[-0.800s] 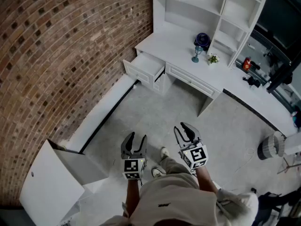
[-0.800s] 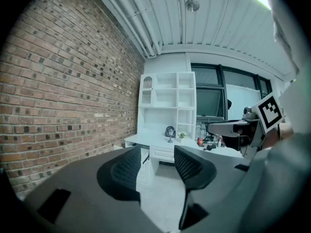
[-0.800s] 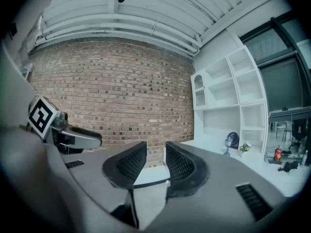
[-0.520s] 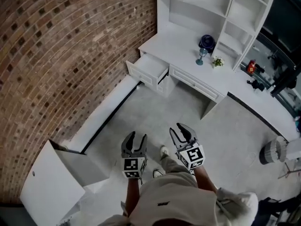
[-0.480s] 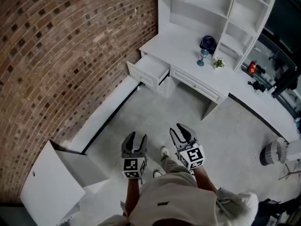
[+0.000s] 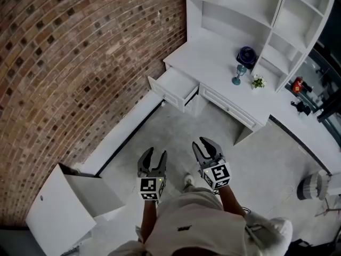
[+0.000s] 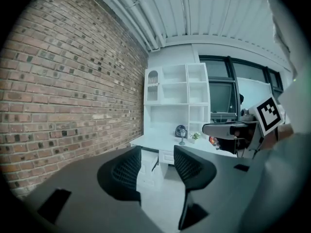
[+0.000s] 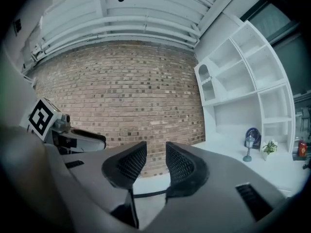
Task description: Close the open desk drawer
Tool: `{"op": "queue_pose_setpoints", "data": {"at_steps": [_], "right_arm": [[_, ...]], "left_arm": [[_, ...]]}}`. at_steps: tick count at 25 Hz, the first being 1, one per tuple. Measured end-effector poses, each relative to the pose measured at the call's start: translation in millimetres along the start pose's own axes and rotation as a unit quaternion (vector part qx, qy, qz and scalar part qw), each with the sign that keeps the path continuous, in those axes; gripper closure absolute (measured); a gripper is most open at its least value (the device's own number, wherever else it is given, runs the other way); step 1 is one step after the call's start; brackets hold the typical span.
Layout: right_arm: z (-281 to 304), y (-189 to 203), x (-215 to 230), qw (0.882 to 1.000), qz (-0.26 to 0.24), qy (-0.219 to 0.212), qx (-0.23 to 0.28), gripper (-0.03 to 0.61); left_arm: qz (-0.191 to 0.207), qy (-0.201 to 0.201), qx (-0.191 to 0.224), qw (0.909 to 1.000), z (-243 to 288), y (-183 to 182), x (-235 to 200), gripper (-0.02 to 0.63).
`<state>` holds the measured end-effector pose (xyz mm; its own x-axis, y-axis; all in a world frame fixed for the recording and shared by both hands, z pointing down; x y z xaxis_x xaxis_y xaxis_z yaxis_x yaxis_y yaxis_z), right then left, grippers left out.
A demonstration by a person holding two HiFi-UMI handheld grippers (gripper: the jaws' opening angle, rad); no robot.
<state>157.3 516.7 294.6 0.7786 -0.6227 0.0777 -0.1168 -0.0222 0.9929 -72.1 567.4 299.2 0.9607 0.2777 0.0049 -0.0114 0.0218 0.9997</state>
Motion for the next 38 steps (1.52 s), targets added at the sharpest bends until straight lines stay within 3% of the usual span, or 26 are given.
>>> {"op": "queue_pose_setpoints", "data": {"at_steps": [8,19,33,38], "right_arm": [[39,-6,38,1.000,0.027,-0.014,0.007,0.451],[78,7,56,1.000,0.018,-0.012,-0.010,0.453],[183,18,46,0.999,0.002,0.044,-0.020,0.453],[220,30,39,0.998,-0.011,0.062,-0.032,0.453]], "left_arm": [[0.015,-0.012,0.002,0.9998,48,-9,1,0.393],[0.006,-0.020,-0.003,0.9998,83,1,-29,0.396],[-0.010,0.024,-0.007,0.9996,152,16,-135,0.397],[-0.009,0.051,0.015,0.9985,181,11,-177,0.397]]}}
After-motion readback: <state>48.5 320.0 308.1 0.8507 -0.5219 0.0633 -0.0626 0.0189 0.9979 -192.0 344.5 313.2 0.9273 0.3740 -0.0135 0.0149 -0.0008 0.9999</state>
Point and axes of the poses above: the fingertips, and each gripper's own axes: z forward along the fingers, x to its right, y out of its underside, the point moved 9 cm from there along -z, backward along the fingers, and after that the axes turned 14 degrees about x, right-handed, at the moved point
